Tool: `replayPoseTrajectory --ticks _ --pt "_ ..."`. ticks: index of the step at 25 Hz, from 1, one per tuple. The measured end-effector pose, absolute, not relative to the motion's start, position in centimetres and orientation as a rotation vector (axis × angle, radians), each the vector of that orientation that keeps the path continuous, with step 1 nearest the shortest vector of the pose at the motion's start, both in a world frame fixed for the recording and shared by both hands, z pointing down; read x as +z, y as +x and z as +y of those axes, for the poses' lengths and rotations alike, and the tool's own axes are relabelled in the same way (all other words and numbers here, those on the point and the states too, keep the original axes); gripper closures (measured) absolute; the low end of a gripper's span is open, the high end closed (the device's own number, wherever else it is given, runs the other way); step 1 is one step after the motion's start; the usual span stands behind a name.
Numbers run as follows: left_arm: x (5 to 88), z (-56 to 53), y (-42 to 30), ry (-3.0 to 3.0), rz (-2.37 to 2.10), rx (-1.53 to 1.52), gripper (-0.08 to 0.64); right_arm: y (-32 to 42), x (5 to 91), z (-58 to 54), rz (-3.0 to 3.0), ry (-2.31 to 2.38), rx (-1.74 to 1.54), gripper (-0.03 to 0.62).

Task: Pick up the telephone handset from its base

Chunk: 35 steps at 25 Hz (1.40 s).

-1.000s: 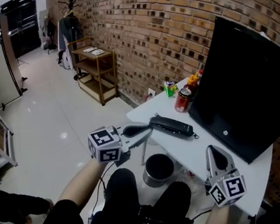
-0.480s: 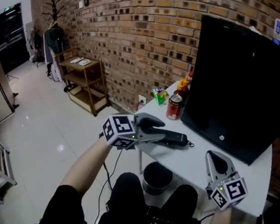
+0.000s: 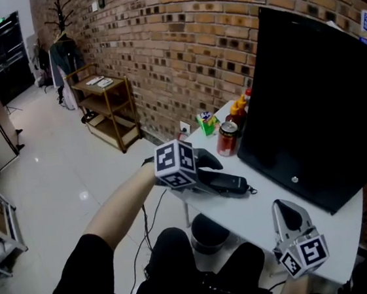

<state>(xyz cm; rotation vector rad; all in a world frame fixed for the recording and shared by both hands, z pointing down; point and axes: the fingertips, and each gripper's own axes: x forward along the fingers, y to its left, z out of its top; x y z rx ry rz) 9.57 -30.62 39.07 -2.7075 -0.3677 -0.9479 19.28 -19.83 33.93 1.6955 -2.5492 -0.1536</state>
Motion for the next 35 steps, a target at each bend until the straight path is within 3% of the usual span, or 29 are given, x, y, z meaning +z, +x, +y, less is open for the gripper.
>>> replayPoseTrajectory --ticks 10,13,25,28,35 --pt "40.6 -30.9 9.3 -2.69 -0.444 -1.038 0.227 19.7 33.6 -20.1 -2.558 1.701 -0.111 0.583" --pt "40.4 -30.6 9.5 -2.696 -0.435 -0.997 0.295 19.7 33.6 -19.9 -2.554 1.701 -0.114 0.583" --pt "40.1 -30.5 9.7 -2.777 -0.446 -0.86 0.302 18.3 35.1 -21.5 -2.542 1.564 -0.104 0.58" --pt "40.0 -30.3 9.5 -2.782 -0.443 -0.838 0.304 16.6 36.8 -22.9 -2.498 1.394 -0.083 0.436" --pt "36.6 -30.6 9.4 -2.935 -0.464 -0.564 0.305 14.9 38.6 -26.9 -2.431 1.257 -0.059 0.357"
